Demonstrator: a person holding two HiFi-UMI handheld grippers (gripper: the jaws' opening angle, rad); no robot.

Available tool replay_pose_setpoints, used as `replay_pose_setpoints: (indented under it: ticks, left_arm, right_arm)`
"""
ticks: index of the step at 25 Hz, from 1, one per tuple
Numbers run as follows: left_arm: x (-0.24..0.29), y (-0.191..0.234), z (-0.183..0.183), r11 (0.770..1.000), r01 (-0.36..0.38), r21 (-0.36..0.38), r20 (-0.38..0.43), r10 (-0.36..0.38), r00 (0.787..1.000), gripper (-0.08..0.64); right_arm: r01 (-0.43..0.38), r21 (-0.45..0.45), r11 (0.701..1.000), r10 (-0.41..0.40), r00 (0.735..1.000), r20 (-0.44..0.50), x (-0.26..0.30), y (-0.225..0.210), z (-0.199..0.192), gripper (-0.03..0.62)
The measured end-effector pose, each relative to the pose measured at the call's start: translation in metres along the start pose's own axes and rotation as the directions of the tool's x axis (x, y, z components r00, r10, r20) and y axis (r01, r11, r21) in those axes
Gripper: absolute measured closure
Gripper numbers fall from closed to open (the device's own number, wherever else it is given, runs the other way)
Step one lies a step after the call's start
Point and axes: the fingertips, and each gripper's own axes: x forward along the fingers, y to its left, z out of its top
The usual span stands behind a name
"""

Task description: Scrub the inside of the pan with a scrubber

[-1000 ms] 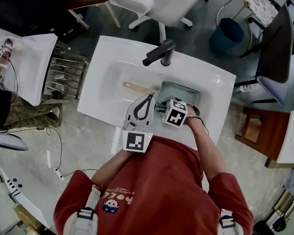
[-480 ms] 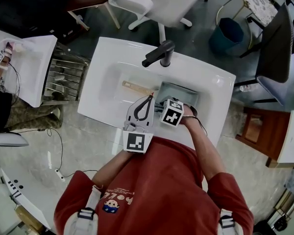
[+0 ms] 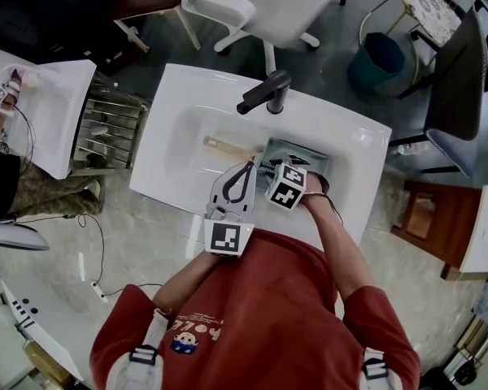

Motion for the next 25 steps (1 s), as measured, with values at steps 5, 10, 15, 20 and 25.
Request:
replay_pose_setpoints:
  ticks: [5, 10, 15, 20, 25]
  left_arm:
    - [0.002, -0.003, 0.001, 1.0, 0.009, 0.01, 0.006, -0.009, 1.0, 0.546]
    - [0.003, -0.004, 0.0, 1.0, 0.006, 0.004, 0.006, -0.006, 1.0, 0.546]
    - [0.001, -0.003, 0.0, 1.0, 0.002, 0.012, -0.001, -0.002, 1.0, 0.546]
    - [-0.001, -0.002, 0.0, 1.0, 0.001, 0.02, 0.004, -0.001, 1.0, 0.546]
    - [-0.001, -0.002, 0.006, 1.0, 0.002, 0.028, 0.01, -0.003, 1.0, 0.546]
  right_arm:
    - [0.179, -0.034, 0.983, -0.179, 0.984, -0.009, 0.004, -0.027, 0.002, 0.436]
    - [0.37, -0.123, 0.921, -0.376, 0.926, -0.026, 0.01, -0.05, 0.003, 0.436]
    - [0.387, -0.134, 0.912, -0.395, 0.918, -0.043, 0.012, -0.052, 0.006, 0.438]
    - [0.373, -0.13, 0.919, -0.38, 0.925, -0.032, 0.012, -0.051, 0.007, 0.437]
    - [0.38, -0.07, 0.922, -0.381, 0.924, -0.001, 0.008, -0.053, 0.003, 0.437]
